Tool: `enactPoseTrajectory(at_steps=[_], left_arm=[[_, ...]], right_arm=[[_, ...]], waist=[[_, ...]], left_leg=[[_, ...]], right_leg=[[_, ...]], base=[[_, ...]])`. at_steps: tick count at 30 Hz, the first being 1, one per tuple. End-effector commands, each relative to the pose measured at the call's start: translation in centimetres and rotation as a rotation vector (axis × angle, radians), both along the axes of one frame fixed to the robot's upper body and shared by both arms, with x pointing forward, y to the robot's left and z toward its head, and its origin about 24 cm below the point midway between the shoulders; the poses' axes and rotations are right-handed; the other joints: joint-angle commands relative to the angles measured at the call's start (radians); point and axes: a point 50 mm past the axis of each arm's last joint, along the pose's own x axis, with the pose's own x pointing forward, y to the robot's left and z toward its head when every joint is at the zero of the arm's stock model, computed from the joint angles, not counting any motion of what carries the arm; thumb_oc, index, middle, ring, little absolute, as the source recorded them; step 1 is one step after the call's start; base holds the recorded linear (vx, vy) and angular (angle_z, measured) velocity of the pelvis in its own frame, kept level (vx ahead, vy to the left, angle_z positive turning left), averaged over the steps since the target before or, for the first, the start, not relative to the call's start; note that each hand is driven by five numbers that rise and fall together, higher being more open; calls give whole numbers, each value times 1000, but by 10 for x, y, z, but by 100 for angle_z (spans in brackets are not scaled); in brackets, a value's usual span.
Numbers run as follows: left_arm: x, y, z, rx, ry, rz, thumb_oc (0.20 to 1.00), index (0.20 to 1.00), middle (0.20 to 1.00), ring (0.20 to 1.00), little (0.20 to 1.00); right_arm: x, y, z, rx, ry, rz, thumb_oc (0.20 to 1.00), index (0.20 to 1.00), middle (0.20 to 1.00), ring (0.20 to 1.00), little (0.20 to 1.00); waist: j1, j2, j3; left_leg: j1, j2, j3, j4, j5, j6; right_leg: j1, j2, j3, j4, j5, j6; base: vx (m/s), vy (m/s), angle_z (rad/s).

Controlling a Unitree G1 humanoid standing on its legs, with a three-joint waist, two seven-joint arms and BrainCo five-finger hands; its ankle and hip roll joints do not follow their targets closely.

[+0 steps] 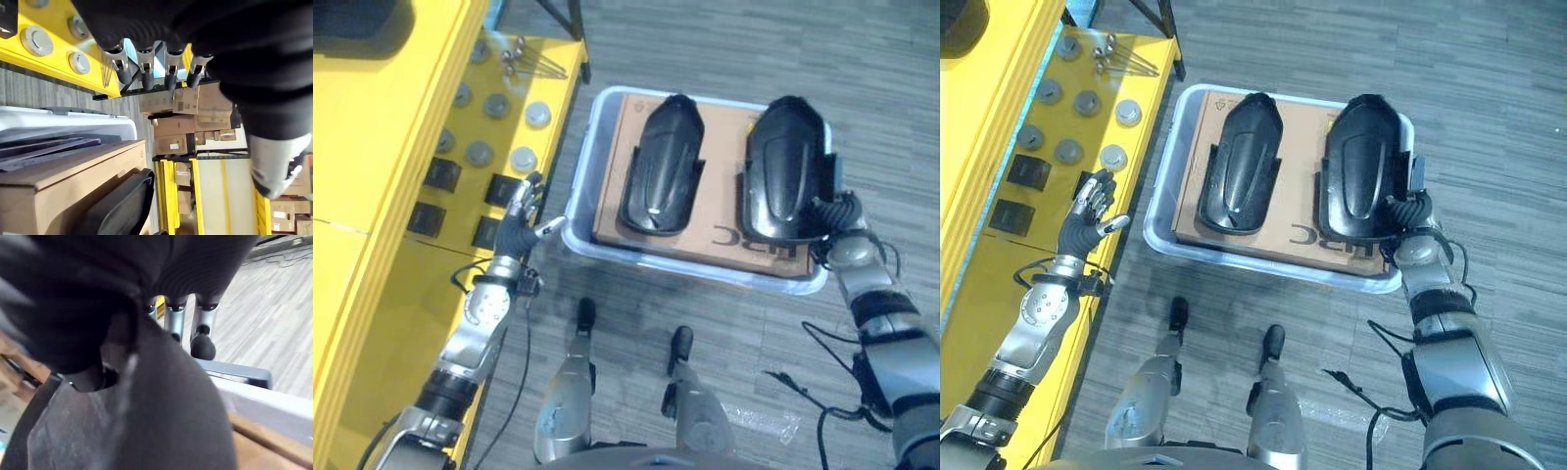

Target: Move parts from the plastic box to the shelf.

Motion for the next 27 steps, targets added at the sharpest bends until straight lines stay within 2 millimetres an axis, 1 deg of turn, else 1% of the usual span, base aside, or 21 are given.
enactPoseTrajectory(at_steps=[1, 2, 4, 5, 6, 8, 9, 11, 12, 13, 14, 15, 16, 19, 21, 22, 23, 24, 25, 26, 27], left_arm=[[-5, 11, 19, 40, -113, 15, 1000, 1000, 1000, 1000, 1000], [-6, 11, 18, 41, -110, 11, 1000, 1000, 1000, 1000, 1000], [-6, 13, 21, 54, -125, 6, 1000, 1000, 1000, 1000, 1000], [-6, 12, 25, 63, -136, -10, 1000, 1000, 1000, 1000, 1000], [-7, 12, 26, 59, -137, -23, 1000, 1000, 1000, 1000, 1000], [-8, 10, 30, 43, -151, -49, 1000, 1000, 1000, 1000, 1000], [-9, 9, 30, 42, -150, -51, 1000, 1000, 1000, 1000, 1000], [-9, 5, 34, 30, -153, -90, 1000, 1000, 1000, 1000, 1000], [-9, 1, 33, 21, -141, -123, 1000, 1000, 1000, 1000, 1000], [-9, -4, 32, 21, -129, -150, 1000, 1000, 1000, 1000, 1000], [-9, -4, 31, 21, -128, -152, 1000, 1000, 1000, 1000, 1000], [-7, -11, 28, 23, -100, -190, 1000, 1000, 1000, 1000, 1000], [-7, -12, 27, 24, -100, -193, 1000, 1000, 1000, 1000, 1000], [-4, -26, 22, 23, -47, -288, 1000, 1000, 1000, 1000, 1000], [-3, -30, 21, 16, -28, -308, 1000, 1000, 1000, 1000, 1000], [-1, -36, 19, 13, -15, -323, 1000, 1000, 1000, 1000, 1000], [0, -40, 17, 10, -7, -327, 1000, 1000, 1000, 1000, 1000], [1, -43, 14, 4, 6, -326, 1000, 1000, 1000, 1000, 1000], [1, -43, 14, 5, 6, -325, 1000, 1000, 1000, 1000, 1000], [4, -49, 9, -7, 28, -320, 1000, 1000, 1000, 1000, 1000], [4, -53, 7, -25, 37, -329, 1000, 1000, 1000, 1000, 1000]], right_arm=[[-11, 1, 12, -106, -86, 60, 200, 200, 200, 200, 200], [-13, 0, 10, -105, -82, 57, 200, 200, 200, 200, 200], [-24, -4, 16, -164, -104, 64, 200, 200, 200, 200, 200], [-30, -6, 23, -215, -128, 70, 200, 200, 200, 200, 200], [-34, -7, 27, -244, -132, 72, 200, 200, 200, 200, 200], [-39, -8, 37, -316, -152, 80, 200, 200, 200, 200, 200], [-40, -8, 36, -317, -150, 79, 200, 200, 200, 200, 200], [-44, -2, 51, -415, -196, 103, 200, 200, 200, 200, 200], [-48, 5, 61, -483, -236, 129, 200, 200, 200, 200, 200], [-51, 7, 64, -504, -254, 133, 200, 200, 200, 200, 200], [-52, 7, 64, -505, -253, 131, 200, 200, 200, 200, 200], [-55, 20, 71, -548, -301, 176, 200, 200, 200, 200, 200], [-56, 19, 70, -548, -299, 173, 200, 200, 200, 200, 200], [-59, 42, 78, -579, -382, 236, 200, 200, 200, 200, 200], [-62, 55, 78, -583, -418, 276, 200, 200, 200, 200, 200], [-65, 68, 78, -591, -457, 305, 200, 200, 200, 200, 200], [-66, 76, 78, -584, -483, 320, 200, 200, 200, 200, 200], [-67, 81, 76, -567, -498, 332, 200, 200, 200, 200, 200], [-67, 81, 76, -567, -498, 331, 200, 200, 200, 200, 200], [-66, 92, 75, -532, -537, 359, 200, 200, 200, 200, 200], [-66, 99, 76, -519, -557, 381, 200, 200, 200, 200, 200]], waist=[[-4, -88, -126], [-1, -88, -124], [-6, -93, -158], [-11, -97, -188], [-11, -98, -206], [-18, -99, -232], [-17, -99, -231], [-23, -98, -258], [-29, -101, -281], [-30, -102, -290], [-29, -102, -289], [-37, -101, -302], [-35, -101, -300], [-43, -94, -318], [-46, -92, -322], [-49, -89, -325], [-49, -89, -324], [-49, -87, -325], [-49, -87, -324], [-50, -86, -324], [-51, -84, -323]], left_leg=[[126, 12, 86, -8, -177, -15], [131, 12, 85, -8, -179, -15], [170, 14, 86, -8, -191, -13], [205, 16, 88, -8, -202, -10], [227, 18, 90, -8, -208, -10], [259, 23, 93, -8, -217, -8], [262, 23, 93, -8, -219, -8], [293, 28, 96, -8, -228, -7], [313, 29, 100, -8, -228, -4], [327, 31, 99, -8, -234, -3], [330, 31, 98, -8, -235, -3], [349, 34, 97, -8, -241, -2], [352, 35, 96, -8, -242, -3], [374, 37, 94, -8, -251, -1], [385, 40, 92, -8, -254, -1], [397, 42, 90, -8, -257, -1], [404, 43, 89, -8, -259, 0], [409, 42, 88, -8, -260, 1], [410, 42, 88, -8, -261, 1], [417, 42, 86, -8, -262, 3], [419, 42, 86, -8, -262, 3]], right_leg=[[31, -52, 26, -3, -121, 35], [37, -52, 26, -3, -123, 35], [75, -53, 21, -3, -133, 34], [108, -53, 21, -3, -142, 33], [130, -52, 20, -3, -150, 32], [158, -53, 20, -3, -157, 31], [162, -53, 20, -3, -158, 31], [192, -53, 19, -3, -167, 30], [212, -54, 17, -3, -166, 28], [227, -54, 17, -3, -171, 28], [230, -53, 17, -3, -171, 28], [246, -53, 17, -1, -177, 26], [250, -53, 16, -1, -178, 26], [272, -50, 15, 0, -190, 24], [285, -48, 13, 1, -194, 22], [296, -46, 12, 2, -199, 20], [303, -45, 11, 3, -201, 19], [307, -45, 11, 3, -202, 19], [308, -45, 11, 3, -202, 19], [313, -46, 14, 3, -204, 17], [316, -46, 14, 2, -204, 17]], base=[[61, -28, 3], [51, -20, 5], [65, -12, -2], [99, -9, 0], [91, -9, 0], [51, -2, -4], [51, 2, -7], [78, -3, -3], [96, -21, -1], [76, -21, -2], [66, -27, -4], [32, -19, -3], [55, -24, -1], [50, -21, 0], [50, -28, -2], [52, -29, 1], [48, -27, 2], [0, 0, 0], [0, 0, 0], [0, 0, 0], [0, 0, 0]])
